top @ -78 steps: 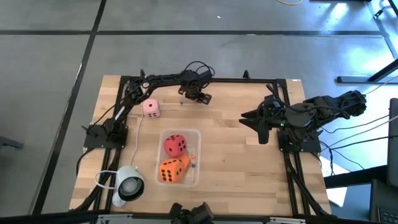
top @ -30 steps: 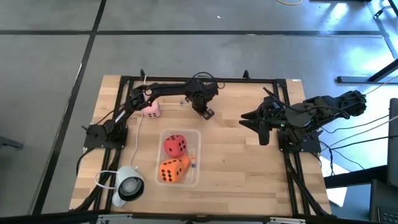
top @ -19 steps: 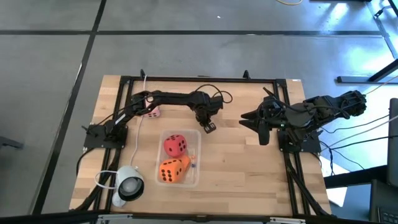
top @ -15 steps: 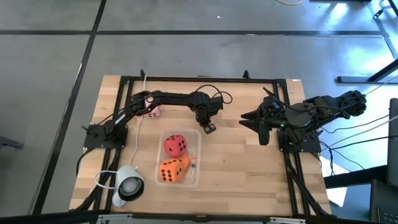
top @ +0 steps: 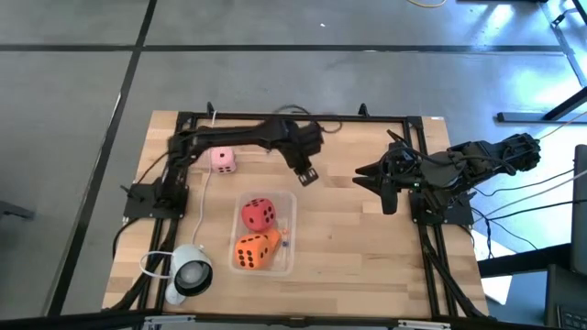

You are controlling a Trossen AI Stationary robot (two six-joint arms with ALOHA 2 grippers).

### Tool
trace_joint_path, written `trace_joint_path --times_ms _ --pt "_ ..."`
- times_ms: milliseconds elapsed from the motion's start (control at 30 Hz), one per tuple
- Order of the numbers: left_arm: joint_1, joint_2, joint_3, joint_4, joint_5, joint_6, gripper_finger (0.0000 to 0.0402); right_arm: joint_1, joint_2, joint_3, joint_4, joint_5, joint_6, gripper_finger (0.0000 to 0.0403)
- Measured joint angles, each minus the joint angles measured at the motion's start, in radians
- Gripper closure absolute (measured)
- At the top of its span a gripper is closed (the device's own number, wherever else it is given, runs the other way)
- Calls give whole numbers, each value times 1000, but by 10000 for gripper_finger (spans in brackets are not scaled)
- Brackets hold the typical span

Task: Pick & Place Dice
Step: Put the small red die on the bin

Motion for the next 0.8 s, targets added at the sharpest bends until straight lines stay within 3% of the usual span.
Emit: trace_joint_path --times_ms 300,567,800 --pt "-45 -257 3 -78 -27 -10 398 0 0 0 0 0 -5 254" --pt "-195 -357 3 -240 -26 77 398 0 0 0 0 0 -18 254" --pt "-309 -372 3 -327 -18 35 398 0 0 0 0 0 -26 254"
